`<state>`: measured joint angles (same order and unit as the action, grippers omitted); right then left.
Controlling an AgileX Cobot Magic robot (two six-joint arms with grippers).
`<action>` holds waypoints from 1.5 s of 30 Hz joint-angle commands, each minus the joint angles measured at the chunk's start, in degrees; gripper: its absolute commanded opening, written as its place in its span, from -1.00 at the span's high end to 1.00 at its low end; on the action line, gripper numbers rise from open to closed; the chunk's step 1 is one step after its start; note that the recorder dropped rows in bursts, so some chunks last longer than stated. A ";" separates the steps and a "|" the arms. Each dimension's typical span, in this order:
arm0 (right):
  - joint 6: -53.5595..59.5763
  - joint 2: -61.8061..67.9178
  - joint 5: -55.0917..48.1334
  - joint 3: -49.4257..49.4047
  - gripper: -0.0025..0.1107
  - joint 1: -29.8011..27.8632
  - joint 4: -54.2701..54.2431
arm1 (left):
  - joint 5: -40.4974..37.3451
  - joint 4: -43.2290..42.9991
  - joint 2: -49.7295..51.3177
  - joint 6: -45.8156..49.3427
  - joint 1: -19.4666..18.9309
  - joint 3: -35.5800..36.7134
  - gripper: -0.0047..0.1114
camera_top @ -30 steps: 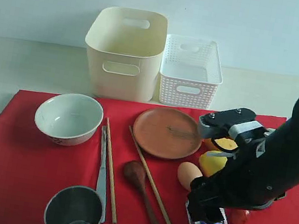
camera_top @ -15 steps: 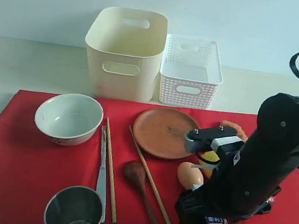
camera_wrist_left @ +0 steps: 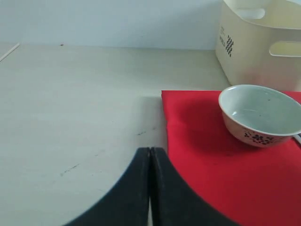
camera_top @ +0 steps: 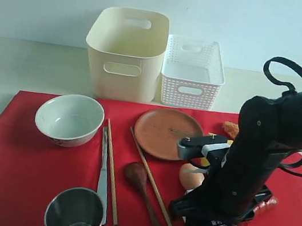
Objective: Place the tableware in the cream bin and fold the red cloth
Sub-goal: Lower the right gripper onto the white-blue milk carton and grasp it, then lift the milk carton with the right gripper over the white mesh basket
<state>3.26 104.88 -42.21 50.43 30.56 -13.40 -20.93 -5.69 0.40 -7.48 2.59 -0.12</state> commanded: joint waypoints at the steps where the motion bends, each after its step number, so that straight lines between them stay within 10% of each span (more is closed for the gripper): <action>1: -0.41 0.15 -0.70 0.84 0.58 0.12 -0.20 | 0.48 0.11 -0.40 -0.03 -0.04 0.12 0.92; 5: -0.41 0.15 -1.62 0.84 0.96 0.12 0.18 | 0.48 0.11 -0.40 -0.03 -0.04 0.12 0.92; 32: 2.93 -28.83 -2.27 0.84 0.96 0.12 0.39 | 0.48 0.11 -0.40 -0.03 -0.04 0.12 0.92; 45: 2.93 -32.93 16.00 0.84 0.96 0.12 1.99 | 0.48 0.11 -0.40 -0.03 -0.04 0.12 0.92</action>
<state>5.78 72.49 -33.59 50.79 30.56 -11.80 -20.93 -5.69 0.40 -7.48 2.59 -0.12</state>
